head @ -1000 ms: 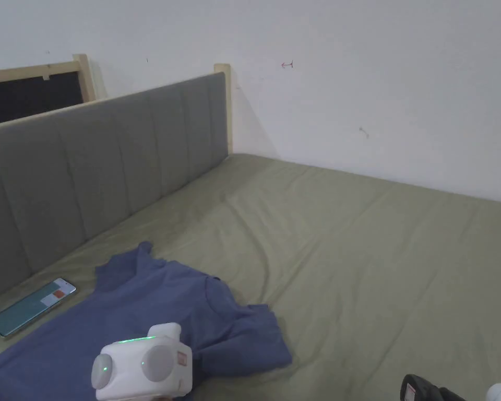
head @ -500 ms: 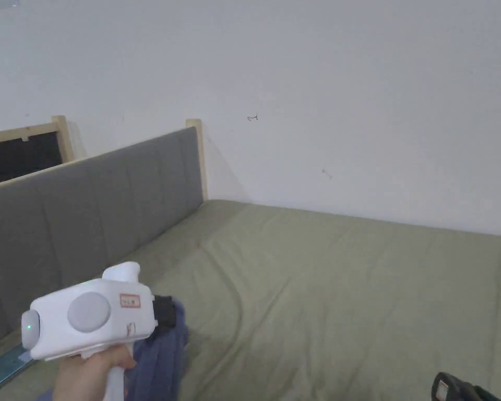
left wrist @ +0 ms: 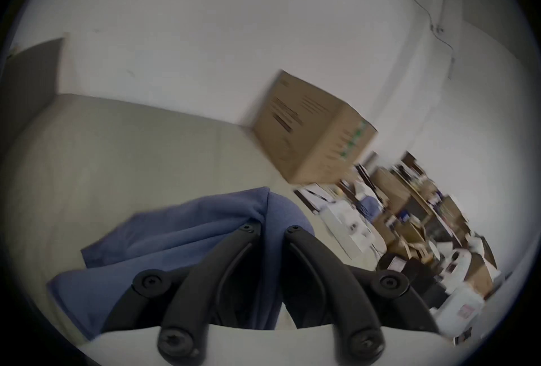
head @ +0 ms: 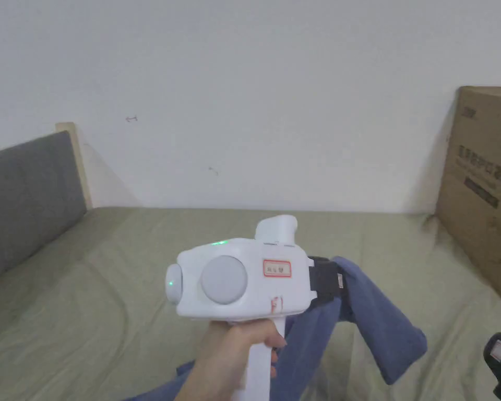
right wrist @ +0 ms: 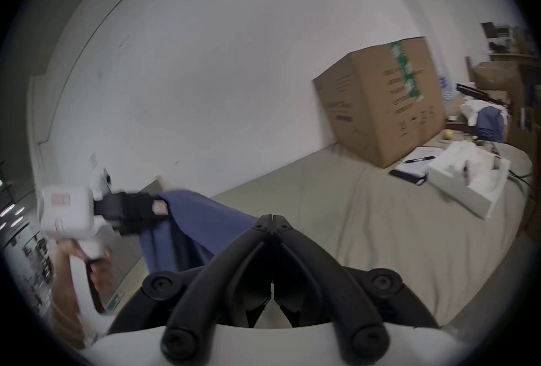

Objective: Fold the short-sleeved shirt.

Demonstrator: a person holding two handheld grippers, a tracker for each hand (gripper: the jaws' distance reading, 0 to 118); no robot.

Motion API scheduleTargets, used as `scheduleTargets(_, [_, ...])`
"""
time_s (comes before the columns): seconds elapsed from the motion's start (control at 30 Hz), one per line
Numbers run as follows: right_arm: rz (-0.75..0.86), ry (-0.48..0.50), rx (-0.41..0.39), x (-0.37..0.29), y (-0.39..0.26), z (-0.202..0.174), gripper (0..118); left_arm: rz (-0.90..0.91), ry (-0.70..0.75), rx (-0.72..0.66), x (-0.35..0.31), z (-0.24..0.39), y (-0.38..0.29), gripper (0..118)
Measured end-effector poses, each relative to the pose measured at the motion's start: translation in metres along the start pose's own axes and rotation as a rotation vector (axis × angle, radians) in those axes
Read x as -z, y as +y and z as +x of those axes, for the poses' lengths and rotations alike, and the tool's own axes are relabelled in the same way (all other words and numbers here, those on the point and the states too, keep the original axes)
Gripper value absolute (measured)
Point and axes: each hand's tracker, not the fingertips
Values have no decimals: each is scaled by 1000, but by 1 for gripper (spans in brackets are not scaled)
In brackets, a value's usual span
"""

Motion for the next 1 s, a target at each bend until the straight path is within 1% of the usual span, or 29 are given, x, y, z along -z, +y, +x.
scheduleTargets(0.07, [21, -54, 21, -6, 5, 20, 0, -59, 71, 19, 46, 14, -34, 8])
scheduleTargets(0.1, [26, -86, 31, -7, 5, 30, 0, -151, 58, 19, 73, 15, -56, 8])
scheduleTargets(0.17, [13, -122, 48, -6, 3, 45, 0, -303, 20, -87, 120, 6, -103, 8])
scheduleTargets(0.2, [-8, -130, 52, -4, 0, 52, 0, -394, 26, -152, 141, 0, -130, 8])
scheduleTargets(0.23, [-33, -141, 53, -2, -3, 57, 0, -453, 51, -173, 157, -3, -158, 8])
scheduleTargets(0.27, [-60, -149, 47, 1, -6, 61, 0, -488, 78, -131, 167, -5, -178, 8])
scheduleTargets(0.3, [-92, -158, 36, 4, -10, 64, 0, -540, 121, -129, 175, -7, -195, 8])
scheduleTargets(0.37, [-138, -169, 4, 11, -17, 67, 0, -581, 168, -82, 183, -11, -219, 8])
scheduleTargets(0.4, [-153, -176, -7, 15, -21, 67, 0, -559, 212, -102, 184, -14, -224, 8])
scheduleTargets(0.43, [-173, -180, -15, 19, -25, 67, 0, -523, 172, -124, 185, -18, -227, 8])
scheduleTargets(0.5, [-195, -172, -15, 24, -30, 67, 0, -500, 145, -213, 178, -25, -221, 11])
scheduleTargets(0.53, [-203, -167, -13, 26, -32, 66, 0, -513, 99, -214, 176, -27, -218, 19])
scheduleTargets(0.57, [-209, -165, -12, 28, -34, 66, 0, -520, 70, -210, 173, -27, -214, 29])
scheduleTargets(0.6, [-215, -164, -13, 29, -35, 64, 0, -510, 62, -194, 166, -24, -207, 47])
scheduleTargets(0.63, [-222, -162, -16, 31, -36, 62, 0, -487, 70, -177, 158, -22, -201, 74])
scheduleTargets(0.67, [-226, -160, -21, 32, -36, 60, 0, -456, 73, -170, 150, -21, -195, 94])
scheduleTargets(0.7, [-231, -158, -29, 33, -37, 58, 0, -414, 66, -159, 135, -22, -186, 108])
scheduleTargets(0.73, [-235, -155, -37, 33, -37, 56, 0, -374, 47, -163, 122, -22, -177, 116])
scheduleTargets(0.8, [-244, -147, -51, 35, -39, 50, 0, -310, 38, -183, 93, -33, -160, 116])
scheduleTargets(0.9, [-276, -123, -68, 42, -45, 39, 0, -228, 114, -210, 45, -64, -141, 116])
scheduleTargets(0.93, [-288, -108, -79, 45, -48, 34, 0, -221, 145, -210, 29, -79, -138, 112])
scheduleTargets(0.97, [-300, -97, -91, 49, -52, 28, 0, -216, 196, -213, 13, -94, -137, 104])
scheduleTargets(1.0, [-311, -86, -103, 53, -55, 23, 0, -195, 260, -213, 1, -109, -138, 82])
